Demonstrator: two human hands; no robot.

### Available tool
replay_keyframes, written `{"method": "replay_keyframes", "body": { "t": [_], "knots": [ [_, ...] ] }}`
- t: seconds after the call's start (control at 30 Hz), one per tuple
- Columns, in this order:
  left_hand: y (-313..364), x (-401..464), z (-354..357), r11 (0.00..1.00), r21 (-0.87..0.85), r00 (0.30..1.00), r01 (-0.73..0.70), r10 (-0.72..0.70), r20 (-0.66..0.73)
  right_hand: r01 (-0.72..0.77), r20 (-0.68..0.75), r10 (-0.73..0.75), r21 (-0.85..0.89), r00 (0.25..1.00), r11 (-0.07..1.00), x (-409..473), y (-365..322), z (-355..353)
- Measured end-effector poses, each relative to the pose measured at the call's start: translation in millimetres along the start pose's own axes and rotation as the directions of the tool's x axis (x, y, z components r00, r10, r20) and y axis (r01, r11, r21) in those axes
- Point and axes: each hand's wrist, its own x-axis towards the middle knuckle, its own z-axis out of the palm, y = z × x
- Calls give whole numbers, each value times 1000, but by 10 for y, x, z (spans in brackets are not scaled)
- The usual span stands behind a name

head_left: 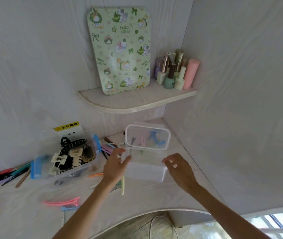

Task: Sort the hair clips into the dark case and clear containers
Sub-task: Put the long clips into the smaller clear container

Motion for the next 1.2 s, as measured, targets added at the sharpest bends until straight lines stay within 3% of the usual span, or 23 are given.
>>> {"method": "replay_keyframes", "body": {
  "t": [0.03,0.13,0.2,0.33,0.43,0.53,0.7,0.83,1.0,1.1,1.2],
  "knots": [
    [-56,-15,-23,998,47,996,-39,35,81,15,-12,-17,-117,1000,993,9,-12,-43],
    [-227,-108,-20,987,118,944,-112,69,322,124,162,-56,-450,985,885,53,6,-112],
    [-290,-203,35,992,48,952,-117,98,288,101,206,15,-544,978,833,64,65,-68],
    [-208,-305,91,981,15,961,-195,188,205,-22,155,92,-403,984,915,55,144,-32],
    [-160,-321,95,940,197,947,-277,234,219,13,-42,-26,-270,999,963,48,61,-66],
    [-93,-362,194,914,294,944,-280,208,255,133,-206,-194,-276,959,952,146,-4,-36],
    [44,-369,283,860,428,953,-276,188,237,14,-69,-51,-454,996,891,365,62,39],
    [76,-338,271,843,457,943,-283,158,293,-17,6,29,-713,1000,701,528,141,-11],
    [140,-239,344,850,461,952,-255,136,276,-17,115,162,-766,980,642,782,3,-52],
    [165,-241,365,866,437,955,-243,135,263,113,50,-114,-743,992,659,731,-146,18],
    [151,-272,213,917,340,966,-208,138,218,324,-28,-455,-661,890,676,584,-281,184]
  ]
}}
